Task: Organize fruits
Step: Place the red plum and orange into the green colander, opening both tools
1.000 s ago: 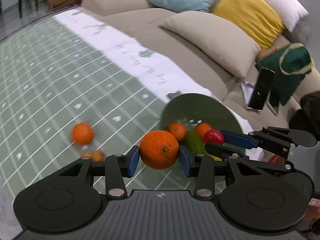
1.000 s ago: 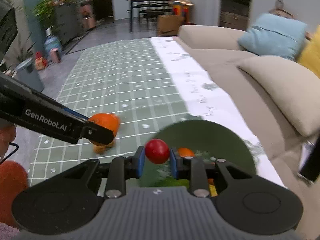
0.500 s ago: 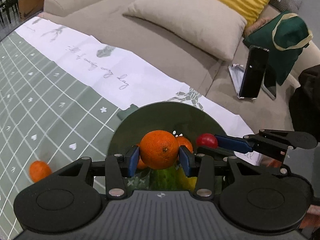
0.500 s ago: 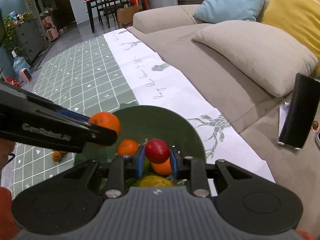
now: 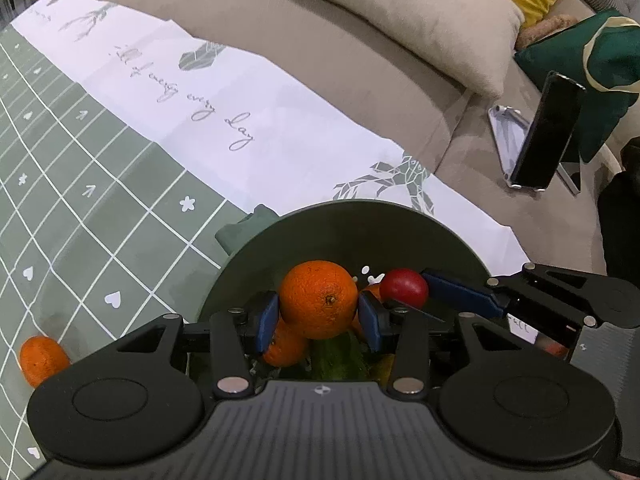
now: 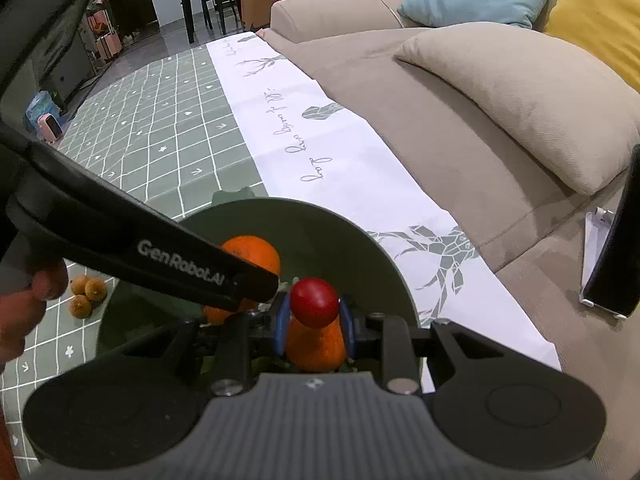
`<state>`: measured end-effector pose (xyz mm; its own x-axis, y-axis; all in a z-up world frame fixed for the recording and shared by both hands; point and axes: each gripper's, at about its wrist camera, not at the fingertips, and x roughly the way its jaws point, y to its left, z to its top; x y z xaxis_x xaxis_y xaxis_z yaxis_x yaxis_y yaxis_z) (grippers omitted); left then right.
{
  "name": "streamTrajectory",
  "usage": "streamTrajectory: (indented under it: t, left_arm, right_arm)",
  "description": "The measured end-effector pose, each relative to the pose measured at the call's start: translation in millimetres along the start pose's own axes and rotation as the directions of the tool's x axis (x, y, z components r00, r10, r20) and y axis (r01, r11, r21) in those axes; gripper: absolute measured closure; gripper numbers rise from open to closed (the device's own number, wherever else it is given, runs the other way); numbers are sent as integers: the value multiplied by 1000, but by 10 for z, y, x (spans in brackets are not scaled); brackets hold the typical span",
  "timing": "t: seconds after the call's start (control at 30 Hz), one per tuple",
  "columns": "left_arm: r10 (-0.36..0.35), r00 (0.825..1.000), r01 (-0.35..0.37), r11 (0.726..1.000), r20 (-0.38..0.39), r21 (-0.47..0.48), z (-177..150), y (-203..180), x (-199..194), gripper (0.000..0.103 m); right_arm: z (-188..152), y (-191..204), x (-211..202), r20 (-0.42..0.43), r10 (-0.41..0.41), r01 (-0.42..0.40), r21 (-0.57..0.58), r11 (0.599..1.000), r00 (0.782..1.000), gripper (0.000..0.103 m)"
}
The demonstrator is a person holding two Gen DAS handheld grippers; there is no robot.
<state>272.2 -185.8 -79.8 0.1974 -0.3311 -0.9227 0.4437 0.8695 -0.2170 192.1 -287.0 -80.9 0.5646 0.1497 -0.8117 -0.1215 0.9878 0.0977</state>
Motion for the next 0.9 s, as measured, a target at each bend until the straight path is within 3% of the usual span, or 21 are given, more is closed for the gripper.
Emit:
streamTrajectory:
  t: [0.27, 0.4, 0.57, 0.77, 0.83, 0.9]
  left_arm:
    - [-9, 1000, 9, 1000, -9, -12, 56, 21, 95, 55]
    - [-16, 1000, 16, 1000, -5, -22, 59, 53, 78, 50]
    - [-21, 999, 22, 1000, 38, -16, 15, 79, -112, 49]
    - [22, 997, -21, 1000, 75, -15, -92, 155, -357, 46]
    - [37, 996, -35, 999, 86, -17, -144, 193, -436, 46]
    - [54, 993, -52, 998, 105, -18, -214, 232, -538, 46]
  right_arm:
    - [20, -18, 114, 5, 1, -1, -9, 1000, 1000, 81]
    - [14, -23, 175, -6, -7, 7, -12, 1000, 1000, 81]
    - [19, -27, 204, -3, -15, 15, -8, 1000, 1000, 80]
    - [22, -21, 227, -5, -25, 25, -2, 1000, 1000, 78]
    - [24, -7, 198, -1, -29, 29, -5, 1000, 1000, 70]
    - [22, 14, 143, 6, -33, 33, -8, 999, 999, 69]
